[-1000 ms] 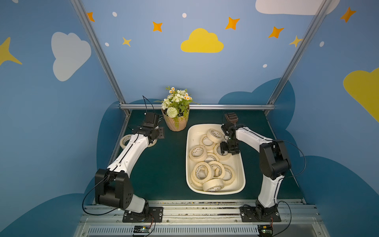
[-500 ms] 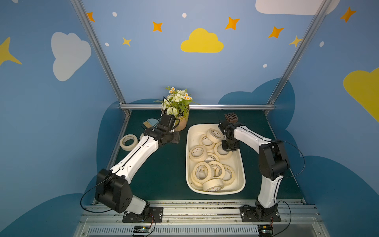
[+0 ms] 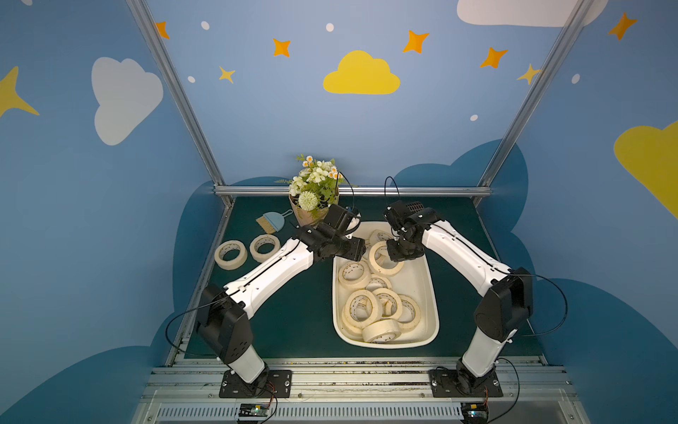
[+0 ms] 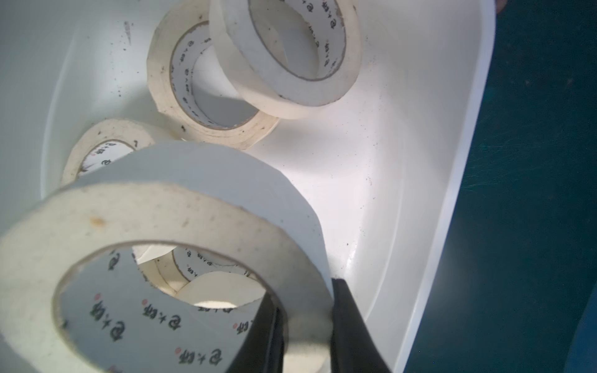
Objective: Take out the art tape in the storage box
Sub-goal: Pick up the art tape from the storage box.
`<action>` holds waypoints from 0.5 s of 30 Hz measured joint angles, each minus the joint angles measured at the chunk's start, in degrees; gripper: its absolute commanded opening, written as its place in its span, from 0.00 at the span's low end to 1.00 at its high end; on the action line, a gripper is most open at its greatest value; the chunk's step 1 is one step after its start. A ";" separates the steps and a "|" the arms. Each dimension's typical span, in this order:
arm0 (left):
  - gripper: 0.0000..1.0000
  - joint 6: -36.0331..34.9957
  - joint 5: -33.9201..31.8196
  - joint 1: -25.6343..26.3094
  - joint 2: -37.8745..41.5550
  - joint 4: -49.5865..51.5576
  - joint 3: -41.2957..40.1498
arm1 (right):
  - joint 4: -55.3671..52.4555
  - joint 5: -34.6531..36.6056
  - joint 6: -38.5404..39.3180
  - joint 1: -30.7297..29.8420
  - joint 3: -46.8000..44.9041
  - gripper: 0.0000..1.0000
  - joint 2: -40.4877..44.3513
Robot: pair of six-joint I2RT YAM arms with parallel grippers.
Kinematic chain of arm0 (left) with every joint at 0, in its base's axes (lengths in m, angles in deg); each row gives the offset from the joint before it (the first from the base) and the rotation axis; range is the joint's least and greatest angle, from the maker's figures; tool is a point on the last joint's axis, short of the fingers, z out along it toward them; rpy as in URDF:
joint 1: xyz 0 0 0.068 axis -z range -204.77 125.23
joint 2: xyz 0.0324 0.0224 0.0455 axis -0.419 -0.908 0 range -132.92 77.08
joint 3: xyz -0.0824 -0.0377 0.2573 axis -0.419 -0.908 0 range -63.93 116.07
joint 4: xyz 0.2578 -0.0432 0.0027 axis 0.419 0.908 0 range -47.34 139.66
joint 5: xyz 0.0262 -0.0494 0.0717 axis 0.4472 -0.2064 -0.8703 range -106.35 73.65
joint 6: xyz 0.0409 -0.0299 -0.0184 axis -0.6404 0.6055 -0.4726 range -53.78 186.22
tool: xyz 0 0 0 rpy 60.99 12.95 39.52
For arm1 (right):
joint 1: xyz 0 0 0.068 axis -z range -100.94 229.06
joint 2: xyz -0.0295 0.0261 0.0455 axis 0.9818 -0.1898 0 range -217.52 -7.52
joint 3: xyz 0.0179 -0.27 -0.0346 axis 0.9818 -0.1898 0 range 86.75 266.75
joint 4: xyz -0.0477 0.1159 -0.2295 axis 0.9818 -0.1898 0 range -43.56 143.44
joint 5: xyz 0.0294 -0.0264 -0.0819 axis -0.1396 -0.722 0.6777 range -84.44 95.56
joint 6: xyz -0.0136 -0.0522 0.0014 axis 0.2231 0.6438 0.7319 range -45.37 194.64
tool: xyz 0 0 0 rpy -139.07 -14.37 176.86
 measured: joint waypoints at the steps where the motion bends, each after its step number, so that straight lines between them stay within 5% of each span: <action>1: 0.66 0.22 0.52 0.20 -1.05 -0.26 0.24 | 0.02 -0.37 0.00 -0.28 0.13 0.00 -0.15; 8: 0.62 1.25 4.50 0.98 -6.49 -1.33 0.81 | 0.02 -1.95 0.00 -1.62 0.96 0.00 -1.31; 12: 0.46 1.38 4.63 1.20 -8.41 -1.27 2.29 | 0.04 -2.43 -0.02 -1.70 1.07 0.00 -1.33; 15: 0.25 1.51 3.78 1.29 -9.35 -1.01 3.30 | -0.04 -2.60 -0.20 -1.70 1.07 0.00 -1.33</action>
